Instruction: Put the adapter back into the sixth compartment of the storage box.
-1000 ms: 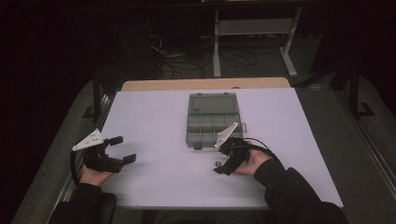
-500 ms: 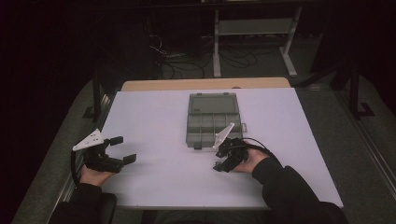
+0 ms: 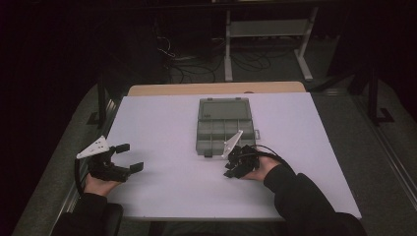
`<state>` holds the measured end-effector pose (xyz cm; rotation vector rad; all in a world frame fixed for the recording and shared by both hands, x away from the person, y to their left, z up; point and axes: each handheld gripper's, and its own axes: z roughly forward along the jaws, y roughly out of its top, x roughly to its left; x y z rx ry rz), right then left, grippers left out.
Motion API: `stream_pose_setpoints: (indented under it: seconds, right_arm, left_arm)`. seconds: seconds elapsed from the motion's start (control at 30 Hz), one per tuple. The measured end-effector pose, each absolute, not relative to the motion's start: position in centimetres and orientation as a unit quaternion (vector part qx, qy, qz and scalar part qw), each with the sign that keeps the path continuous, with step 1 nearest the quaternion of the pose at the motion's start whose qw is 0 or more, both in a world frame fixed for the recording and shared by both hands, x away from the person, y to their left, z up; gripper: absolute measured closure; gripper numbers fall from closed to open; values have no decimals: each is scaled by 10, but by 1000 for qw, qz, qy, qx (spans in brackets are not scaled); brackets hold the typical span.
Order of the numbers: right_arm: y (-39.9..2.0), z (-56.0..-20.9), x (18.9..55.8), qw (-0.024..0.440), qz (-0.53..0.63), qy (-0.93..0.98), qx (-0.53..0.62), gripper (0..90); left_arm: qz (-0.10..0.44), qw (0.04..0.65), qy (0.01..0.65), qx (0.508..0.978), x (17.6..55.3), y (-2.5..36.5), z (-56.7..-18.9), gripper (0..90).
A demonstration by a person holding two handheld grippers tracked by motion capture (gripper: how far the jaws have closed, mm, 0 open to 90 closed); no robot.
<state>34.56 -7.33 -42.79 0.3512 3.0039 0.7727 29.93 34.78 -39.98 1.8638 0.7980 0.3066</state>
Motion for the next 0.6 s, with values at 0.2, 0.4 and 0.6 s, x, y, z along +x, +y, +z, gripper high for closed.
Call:
stream_pose_setpoints:
  seconds: [0.2, 0.4, 0.6]
  right_arm:
    - [-73, -429, 345, 17, 241, 964, 108, 748]
    - [-73, -428, 345, 16, 240, 964, 111, 752]
    - [-75, -424, 347, 16, 252, 961, 113, 752]
  left_arm:
    - [128, 519, 333, 777, 299, 348, -400, 0]
    - [128, 519, 333, 777, 299, 348, -400, 0]
    - [128, 519, 332, 777, 299, 348, -400, 0]
